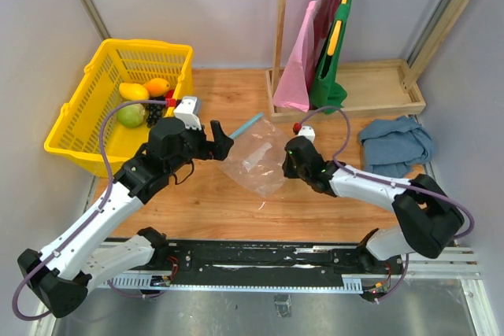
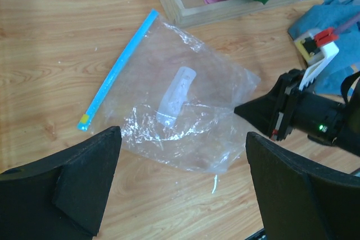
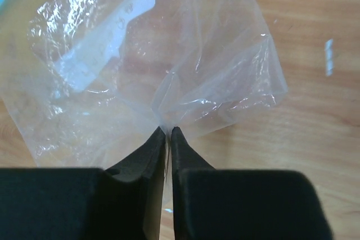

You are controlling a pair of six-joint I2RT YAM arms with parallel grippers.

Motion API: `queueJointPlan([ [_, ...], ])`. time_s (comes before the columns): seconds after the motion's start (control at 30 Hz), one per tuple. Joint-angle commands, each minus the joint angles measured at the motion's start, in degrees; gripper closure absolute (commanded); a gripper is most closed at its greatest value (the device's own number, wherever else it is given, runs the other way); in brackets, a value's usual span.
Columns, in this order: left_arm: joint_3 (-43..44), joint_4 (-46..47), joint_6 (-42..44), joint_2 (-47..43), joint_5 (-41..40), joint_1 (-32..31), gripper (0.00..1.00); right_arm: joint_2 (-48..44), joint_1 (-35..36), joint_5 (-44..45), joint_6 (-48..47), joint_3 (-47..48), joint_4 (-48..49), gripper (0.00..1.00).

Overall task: Place the food in the zip-top bag and seal the zipper
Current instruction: Move the zipper food storage bag to the center of the board.

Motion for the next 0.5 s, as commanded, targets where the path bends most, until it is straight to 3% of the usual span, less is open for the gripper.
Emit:
queueJointPlan([
  [0.0,-0.1,0.1,-2.2,1.0,2.9,-0.4,0.05,-5.0,-6.0,-9.9,-14.3,-3.2,2.5,0.96],
  [0.1,-0.3,0.3,-3.9,2.2,4.9,-0.4,0.07,-7.1,-7.9,-14.1,-21.2,-3.3,1.1,0.99],
  [0.23,-1.2,1.0,-6.2,2.8,7.2,-0.4,0.12,-5.3,-8.7,-14.1,-30.8,2.6,-12.2,0.99],
  [0.47,-4.1,3.6,-7.0,3.2,7.5,-0.4,0.12,-1.7,-9.3,3.6,-30.2,6.2,-23.9,0.94],
])
